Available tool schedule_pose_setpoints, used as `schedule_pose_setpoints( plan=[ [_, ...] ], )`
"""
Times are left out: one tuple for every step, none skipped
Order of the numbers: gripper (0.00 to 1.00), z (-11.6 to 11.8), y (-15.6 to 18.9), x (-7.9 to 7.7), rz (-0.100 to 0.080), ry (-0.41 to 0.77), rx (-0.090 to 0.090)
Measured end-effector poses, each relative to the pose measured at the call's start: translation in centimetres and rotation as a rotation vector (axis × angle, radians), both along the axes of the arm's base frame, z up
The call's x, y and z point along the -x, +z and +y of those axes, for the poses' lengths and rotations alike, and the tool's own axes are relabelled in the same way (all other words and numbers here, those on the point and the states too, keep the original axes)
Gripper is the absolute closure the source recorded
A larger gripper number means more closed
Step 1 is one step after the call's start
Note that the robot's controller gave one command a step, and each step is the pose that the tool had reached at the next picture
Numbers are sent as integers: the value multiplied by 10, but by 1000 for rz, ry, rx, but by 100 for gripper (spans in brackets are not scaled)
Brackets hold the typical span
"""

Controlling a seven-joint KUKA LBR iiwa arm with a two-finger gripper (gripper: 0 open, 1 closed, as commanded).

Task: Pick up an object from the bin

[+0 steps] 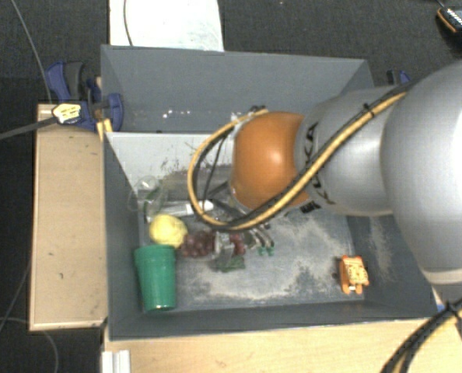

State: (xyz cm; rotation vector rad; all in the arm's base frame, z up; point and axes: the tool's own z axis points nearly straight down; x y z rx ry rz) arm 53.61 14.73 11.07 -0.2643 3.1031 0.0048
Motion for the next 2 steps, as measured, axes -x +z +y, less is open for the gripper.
schedule_pose_setpoints(
  plan=[
    [100,-20,67,-24,-2,-240,-5],
    [100,2,172,-20,9,-108,0]
  ],
)
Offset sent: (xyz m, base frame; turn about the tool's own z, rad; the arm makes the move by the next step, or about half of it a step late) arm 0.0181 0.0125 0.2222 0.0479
